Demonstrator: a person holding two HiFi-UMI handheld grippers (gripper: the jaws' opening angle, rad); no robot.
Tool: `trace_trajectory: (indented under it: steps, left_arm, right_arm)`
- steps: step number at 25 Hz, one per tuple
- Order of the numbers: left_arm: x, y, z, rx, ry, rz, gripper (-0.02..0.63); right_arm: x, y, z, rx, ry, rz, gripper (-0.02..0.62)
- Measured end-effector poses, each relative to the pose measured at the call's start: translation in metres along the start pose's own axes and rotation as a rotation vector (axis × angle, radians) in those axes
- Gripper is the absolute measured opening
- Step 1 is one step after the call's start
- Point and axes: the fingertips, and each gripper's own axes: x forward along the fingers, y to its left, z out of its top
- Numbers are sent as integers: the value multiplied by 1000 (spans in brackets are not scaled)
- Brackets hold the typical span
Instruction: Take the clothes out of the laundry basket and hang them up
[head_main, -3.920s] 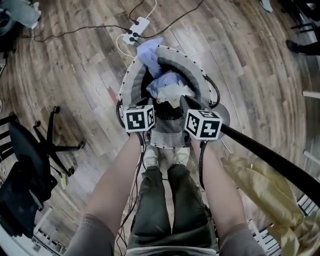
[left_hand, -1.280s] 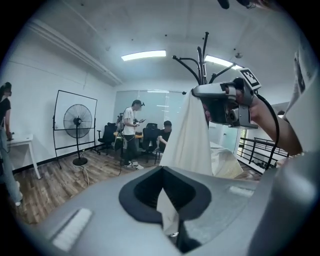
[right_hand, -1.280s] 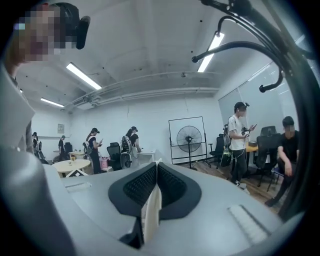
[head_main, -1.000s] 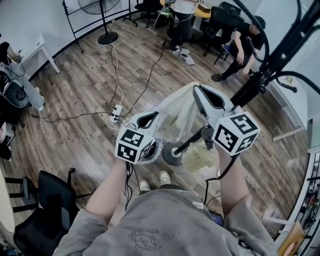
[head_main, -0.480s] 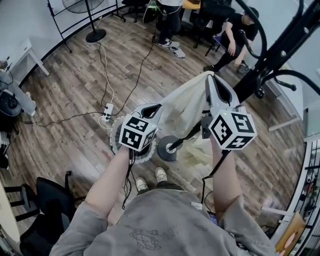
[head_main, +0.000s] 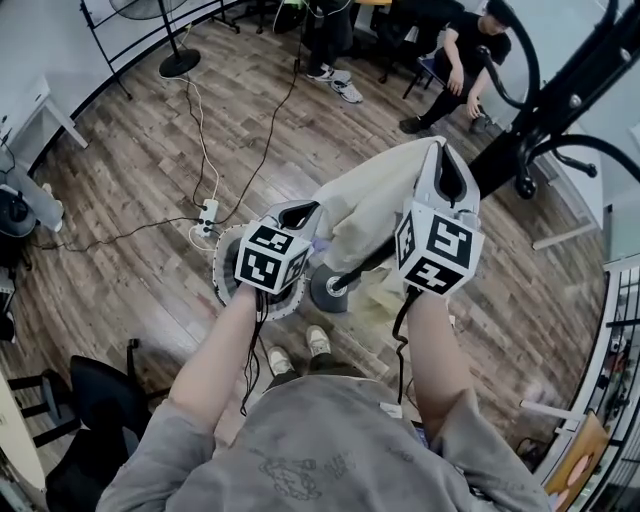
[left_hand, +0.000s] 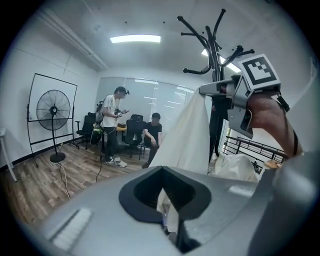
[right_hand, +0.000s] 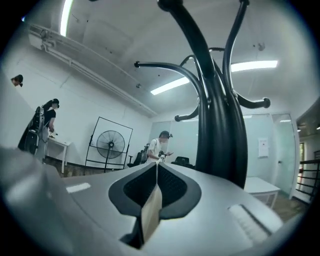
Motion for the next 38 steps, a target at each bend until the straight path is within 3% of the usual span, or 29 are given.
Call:
trace_trajectory:
  steps: [6, 11, 17, 24, 28, 32, 38]
  left_arm:
    - [8, 2, -13, 6, 32, -24, 2]
    - [14, 1, -27, 3, 54, -39, 2]
    - [17, -2, -31, 6, 73, -50, 2]
    - [14, -12, -23, 11, 67, -49, 2]
    - [8, -18, -24, 11, 60, -47, 2]
    - [-1, -29, -28, 12, 61, -50, 2]
    - [-13, -48, -47, 10, 83, -60, 2]
  right_arm:
    - [-23, -5, -52, 32, 160, 3, 35]
    - [-56, -14, -84, 129, 231, 45, 35]
    - [-81, -17, -69, 274, 154, 117, 35]
    - [-101, -35, -20, 304, 22, 163, 35]
    - [-129, -41, -23, 310, 4, 196, 35]
    - [-158, -35, -60, 319, 83, 225, 37]
    - [-189, 4, -143, 320, 330, 313, 37]
